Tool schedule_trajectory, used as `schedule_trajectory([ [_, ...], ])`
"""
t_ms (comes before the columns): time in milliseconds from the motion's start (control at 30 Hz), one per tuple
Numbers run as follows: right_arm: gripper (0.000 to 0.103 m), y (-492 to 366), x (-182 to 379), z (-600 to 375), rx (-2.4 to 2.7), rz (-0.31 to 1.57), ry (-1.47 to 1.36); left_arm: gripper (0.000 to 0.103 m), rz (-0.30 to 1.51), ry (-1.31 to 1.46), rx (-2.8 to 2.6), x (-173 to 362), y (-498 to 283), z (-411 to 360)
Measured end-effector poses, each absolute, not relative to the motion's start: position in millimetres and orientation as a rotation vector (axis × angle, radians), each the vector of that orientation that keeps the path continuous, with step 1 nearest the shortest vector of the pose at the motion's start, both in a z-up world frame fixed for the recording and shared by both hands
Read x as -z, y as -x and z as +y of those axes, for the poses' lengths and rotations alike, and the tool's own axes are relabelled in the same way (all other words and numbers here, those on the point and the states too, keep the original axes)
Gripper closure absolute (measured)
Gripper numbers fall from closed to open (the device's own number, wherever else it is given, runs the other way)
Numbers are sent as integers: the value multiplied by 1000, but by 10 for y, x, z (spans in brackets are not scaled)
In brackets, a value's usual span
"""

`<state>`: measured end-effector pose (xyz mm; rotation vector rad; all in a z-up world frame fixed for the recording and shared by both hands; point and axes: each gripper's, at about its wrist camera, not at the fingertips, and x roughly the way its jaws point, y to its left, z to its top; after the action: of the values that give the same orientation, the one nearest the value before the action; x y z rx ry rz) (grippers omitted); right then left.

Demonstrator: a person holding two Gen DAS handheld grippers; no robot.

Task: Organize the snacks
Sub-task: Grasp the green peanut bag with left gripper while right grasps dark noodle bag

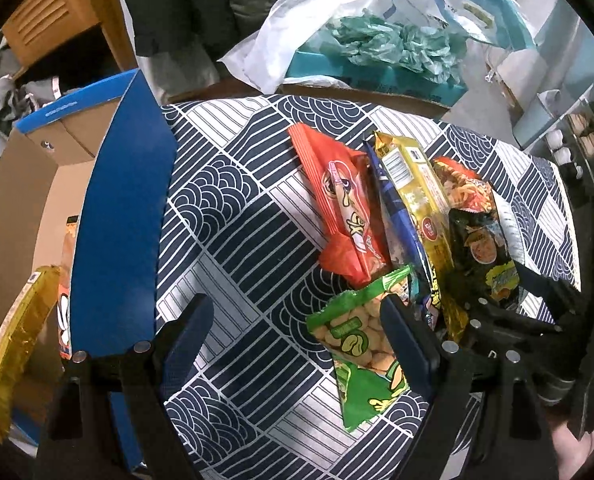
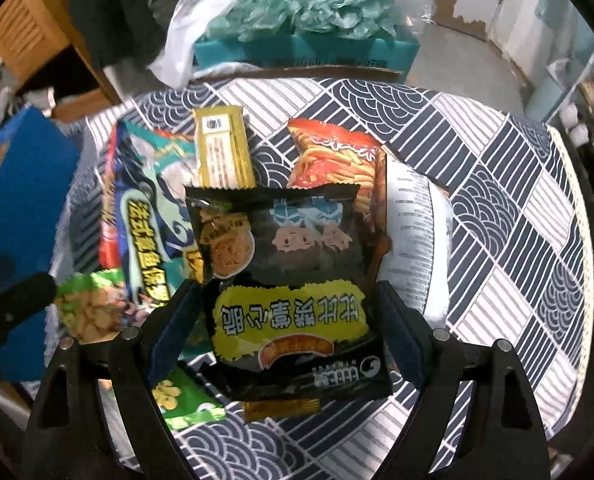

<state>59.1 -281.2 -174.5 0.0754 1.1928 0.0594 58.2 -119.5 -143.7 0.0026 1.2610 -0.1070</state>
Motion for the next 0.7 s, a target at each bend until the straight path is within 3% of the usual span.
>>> schedule_trajectory([
  [167, 21, -598, 1766, -2828, -70, 1196, -86, 17, 1242, -46, 95, 1489, -592, -1232],
  [233, 32, -601, 1781, -2841, -77, 1209, -94, 17, 1247, -50, 97, 1508, -594, -1247],
  [367, 44, -554, 1767, -2848, -95, 1216, -125, 17, 1251, -42, 115, 1498, -547, -1289],
  [700, 45, -287, 1476, -2817, -72, 1125, -89, 17, 1259, -7, 139, 1469, -241, -1391],
])
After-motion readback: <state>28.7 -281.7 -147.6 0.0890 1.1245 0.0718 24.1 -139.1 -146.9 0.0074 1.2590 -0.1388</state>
